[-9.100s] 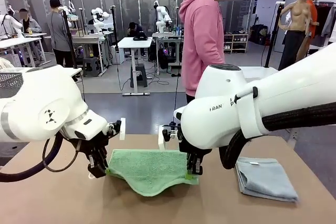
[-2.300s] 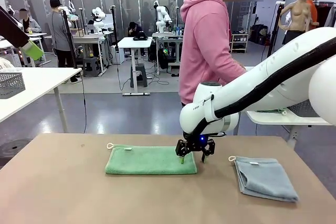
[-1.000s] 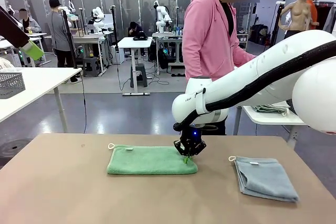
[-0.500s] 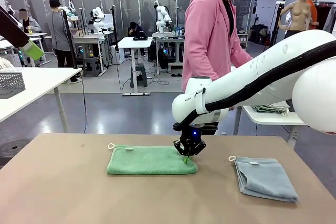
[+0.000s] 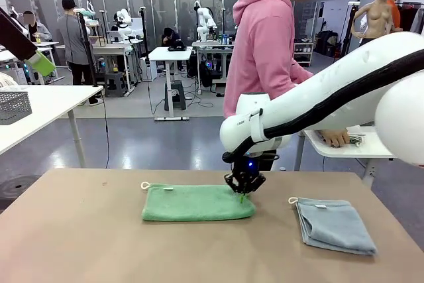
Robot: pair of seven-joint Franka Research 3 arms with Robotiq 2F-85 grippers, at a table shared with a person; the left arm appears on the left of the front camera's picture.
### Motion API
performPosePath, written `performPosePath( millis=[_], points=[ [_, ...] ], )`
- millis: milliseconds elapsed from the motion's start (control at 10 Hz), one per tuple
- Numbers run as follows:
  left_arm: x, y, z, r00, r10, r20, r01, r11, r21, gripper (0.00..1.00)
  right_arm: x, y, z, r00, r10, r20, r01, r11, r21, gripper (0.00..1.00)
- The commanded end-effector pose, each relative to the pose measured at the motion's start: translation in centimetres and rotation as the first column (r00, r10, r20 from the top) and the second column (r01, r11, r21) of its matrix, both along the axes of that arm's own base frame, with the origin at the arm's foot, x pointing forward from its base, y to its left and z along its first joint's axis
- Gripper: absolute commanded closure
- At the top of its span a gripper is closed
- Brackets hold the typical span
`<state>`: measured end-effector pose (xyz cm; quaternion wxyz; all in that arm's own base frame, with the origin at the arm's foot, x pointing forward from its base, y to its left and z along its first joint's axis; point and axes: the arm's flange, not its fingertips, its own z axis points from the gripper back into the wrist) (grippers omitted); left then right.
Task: Fold the towels and place them in the basket.
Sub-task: When a person lays out a Towel with hook on the table, fold it in half twice.
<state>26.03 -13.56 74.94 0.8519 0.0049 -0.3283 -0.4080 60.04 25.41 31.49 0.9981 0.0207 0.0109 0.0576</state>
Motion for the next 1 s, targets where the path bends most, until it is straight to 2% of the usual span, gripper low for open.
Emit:
performPosePath(
  millis=[0,100,200,500,600,700,800,900],
  points=[
    [0.0,0.0,0.0,1.000,0.000,-0.002,0.000,1.000,-0.006,0.00,-2.4,-2.5,4.5,0.996,-0.080,0.031,0.084,0.983,-0.161,0.95],
    [0.0,0.0,0.0,1.000,0.000,-0.002,0.000,1.000,-0.006,0.00,-2.7,-3.1,5.9,0.997,-0.083,0.007,0.082,0.967,-0.240,0.95],
    [0.0,0.0,0.0,1.000,0.000,-0.002,0.000,1.000,-0.006,0.00,-2.8,-3.4,7.1,0.994,-0.104,0.018,0.104,0.939,-0.329,0.95],
    [0.0,0.0,0.0,1.000,0.000,-0.002,0.000,1.000,-0.006,0.00,-3.2,0.7,10.4,0.999,-0.017,0.049,0.033,0.935,-0.352,0.95],
    [0.0,0.0,0.0,1.000,0.000,-0.002,0.000,1.000,-0.006,0.00,-2.9,3.1,10.6,0.999,0.044,0.007,-0.039,0.940,-0.338,0.95],
    [0.0,0.0,0.0,1.000,0.000,-0.002,0.000,1.000,-0.006,0.00,-2.2,5.6,10.4,0.999,0.049,-0.012,-0.050,0.936,-0.348,0.95],
    [0.0,0.0,0.0,1.000,0.000,-0.002,0.000,1.000,-0.006,0.00,-1.6,8.3,9.9,0.999,0.046,-0.016,-0.048,0.937,-0.347,0.95],
    [0.0,0.0,0.0,1.000,0.000,-0.002,0.000,1.000,-0.006,0.00,-1.0,10.2,9.5,1.000,-0.023,0.016,0.027,0.942,-0.335,0.95]
  ],
)
